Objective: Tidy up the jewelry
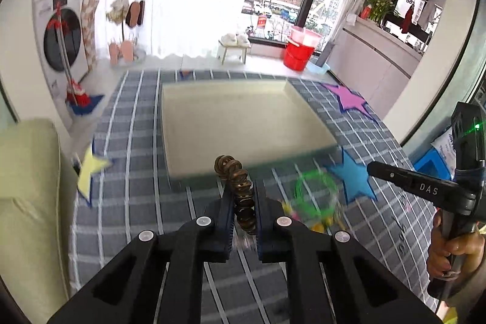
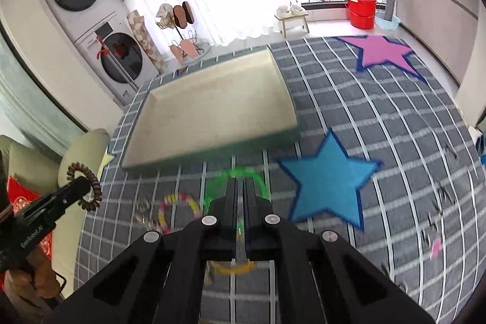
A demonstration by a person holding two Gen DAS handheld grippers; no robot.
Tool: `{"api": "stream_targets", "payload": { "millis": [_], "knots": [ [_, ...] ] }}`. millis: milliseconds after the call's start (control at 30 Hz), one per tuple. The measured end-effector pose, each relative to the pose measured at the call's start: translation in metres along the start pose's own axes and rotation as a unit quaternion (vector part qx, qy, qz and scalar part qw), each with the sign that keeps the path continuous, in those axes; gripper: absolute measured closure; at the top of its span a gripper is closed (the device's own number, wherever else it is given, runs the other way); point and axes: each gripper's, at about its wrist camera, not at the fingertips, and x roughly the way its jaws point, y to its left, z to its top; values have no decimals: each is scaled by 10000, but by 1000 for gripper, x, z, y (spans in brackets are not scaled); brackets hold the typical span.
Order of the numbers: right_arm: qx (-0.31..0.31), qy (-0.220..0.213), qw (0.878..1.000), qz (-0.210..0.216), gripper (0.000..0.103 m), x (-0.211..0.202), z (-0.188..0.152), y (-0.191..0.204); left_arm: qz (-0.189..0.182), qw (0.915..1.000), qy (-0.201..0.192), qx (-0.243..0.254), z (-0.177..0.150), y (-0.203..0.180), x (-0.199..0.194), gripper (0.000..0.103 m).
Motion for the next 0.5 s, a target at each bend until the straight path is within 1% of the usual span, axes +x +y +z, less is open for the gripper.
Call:
{"api": "stream_targets", "payload": {
  "millis": [67, 133, 167, 200, 233, 267, 300, 333, 433, 500],
  "knots": [
    [6, 113, 9999, 61, 99, 4, 0, -4, 43, 10000, -76, 39, 10, 0, -1, 77],
    [-103, 335, 9994, -18, 97, 11, -10, -10, 82, 9998, -139, 100, 14, 1, 0, 77],
    [-155, 471, 9987, -99, 91, 15, -17, -14, 113, 9997, -146, 138, 14, 2, 1, 77],
    [-133, 586, 9981, -161, 79, 19, -24, -19, 135, 9997, -132, 149, 12, 3, 3, 77],
    [-70, 656, 9977, -182, 71, 22, -30, -24, 140, 9997, -111, 139, 12, 4, 4, 77],
    [27, 679, 9975, -173, 58, 24, -36, -30, 138, 9998, -63, 113, 10, 4, 6, 77],
    [114, 652, 9977, -170, 55, 26, -38, -34, 124, 9999, -2, 80, 7, 6, 10, 77],
    [207, 637, 9977, -143, 55, 28, -39, -37, 116, 9999, 39, 67, 5, 5, 12, 77],
    [462, 653, 9967, 143, 55, 39, -31, -40, 135, 9998, 141, 77, -2, 2, 19, 77],
    [432, 706, 9965, 109, 55, 52, -23, -35, 121, 9997, 178, 77, -4, 0, 23, 77]
  ]
}}
